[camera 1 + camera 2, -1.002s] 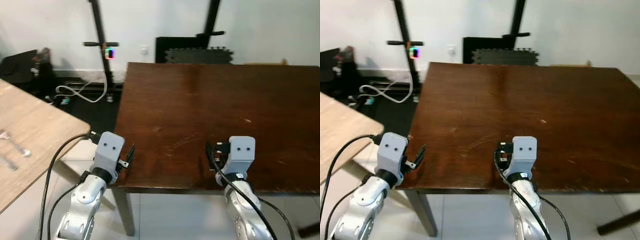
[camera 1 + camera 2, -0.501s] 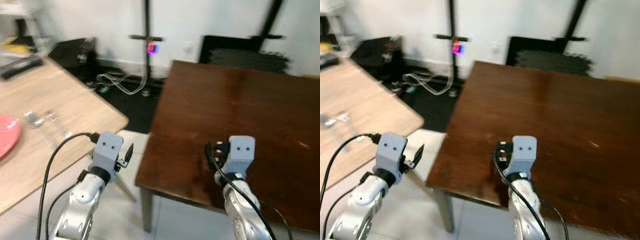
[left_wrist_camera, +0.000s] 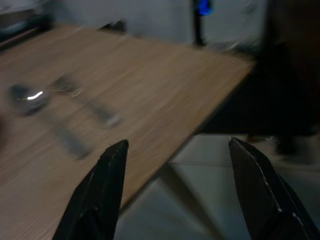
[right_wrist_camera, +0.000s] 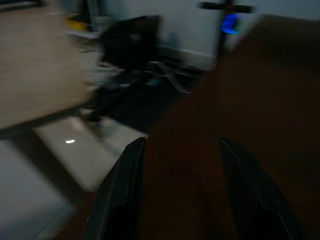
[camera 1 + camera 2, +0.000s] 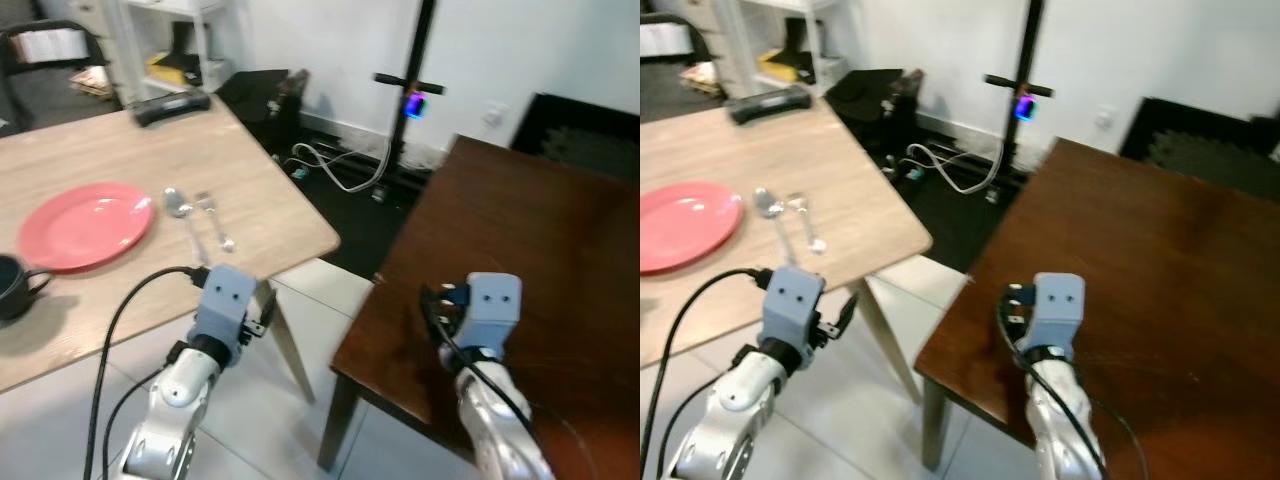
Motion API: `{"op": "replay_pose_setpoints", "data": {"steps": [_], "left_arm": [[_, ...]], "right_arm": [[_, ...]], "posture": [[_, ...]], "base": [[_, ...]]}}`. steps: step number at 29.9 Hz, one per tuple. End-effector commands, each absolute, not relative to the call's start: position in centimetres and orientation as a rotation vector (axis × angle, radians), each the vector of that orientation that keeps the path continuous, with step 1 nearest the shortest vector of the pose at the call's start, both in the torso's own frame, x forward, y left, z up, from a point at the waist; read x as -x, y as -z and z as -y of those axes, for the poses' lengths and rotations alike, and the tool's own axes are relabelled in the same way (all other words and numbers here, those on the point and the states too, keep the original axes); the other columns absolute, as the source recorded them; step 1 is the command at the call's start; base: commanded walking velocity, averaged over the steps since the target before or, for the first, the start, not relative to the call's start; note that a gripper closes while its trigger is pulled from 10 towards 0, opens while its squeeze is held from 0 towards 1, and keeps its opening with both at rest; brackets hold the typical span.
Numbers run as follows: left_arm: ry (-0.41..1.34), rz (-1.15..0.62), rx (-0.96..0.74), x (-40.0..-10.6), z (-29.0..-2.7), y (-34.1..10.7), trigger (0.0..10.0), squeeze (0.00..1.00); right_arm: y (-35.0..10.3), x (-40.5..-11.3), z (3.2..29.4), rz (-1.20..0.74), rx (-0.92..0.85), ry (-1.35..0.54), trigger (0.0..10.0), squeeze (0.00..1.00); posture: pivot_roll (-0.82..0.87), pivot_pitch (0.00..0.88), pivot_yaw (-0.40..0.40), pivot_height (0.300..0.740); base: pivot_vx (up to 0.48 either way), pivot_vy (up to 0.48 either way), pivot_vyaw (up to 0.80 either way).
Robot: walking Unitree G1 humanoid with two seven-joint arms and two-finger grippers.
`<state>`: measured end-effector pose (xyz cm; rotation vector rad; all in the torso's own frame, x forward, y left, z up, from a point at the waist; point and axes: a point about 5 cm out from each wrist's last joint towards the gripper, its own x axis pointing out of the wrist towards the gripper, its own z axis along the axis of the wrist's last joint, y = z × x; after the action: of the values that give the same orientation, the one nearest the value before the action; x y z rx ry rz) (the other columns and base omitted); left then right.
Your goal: Setting the table
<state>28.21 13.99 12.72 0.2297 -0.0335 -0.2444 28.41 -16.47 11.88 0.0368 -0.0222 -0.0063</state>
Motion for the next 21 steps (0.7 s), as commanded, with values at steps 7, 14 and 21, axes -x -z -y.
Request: {"op": "replay_pose_setpoints", "data": {"steps": [7, 14, 21], "left_arm": [[0.246, -0.001, -0.231, -27.94, -13.92, -11.88, 10.0, 0.0], [0.247, -0.005, -0.234, -27.87, -13.9, -11.84, 10.0, 0.0], [0.247, -0.012, -0.236, -27.88, -13.95, -11.72, 10.0, 0.0]], "right_arm": [[-11.3, -28.22, 16.49, -0.006, -0.047, 0.003, 10.0, 0.0], [-11.16, -28.08, 16.49, -0.01, -0.049, 0.006, 10.0, 0.0], [-11.08, -27.94, 16.5, -0.013, -0.048, 0.011, 10.0, 0.0]], "posture": [[-0.06, 0.027, 0.051, 0.74], [-0.06, 0.032, 0.056, 0.74], [-0.06, 0.036, 0.059, 0.74]], "base": [[0.0, 0.0, 0.8], [0.0, 0.0, 0.8], [0.0, 0.0, 0.8]]}}
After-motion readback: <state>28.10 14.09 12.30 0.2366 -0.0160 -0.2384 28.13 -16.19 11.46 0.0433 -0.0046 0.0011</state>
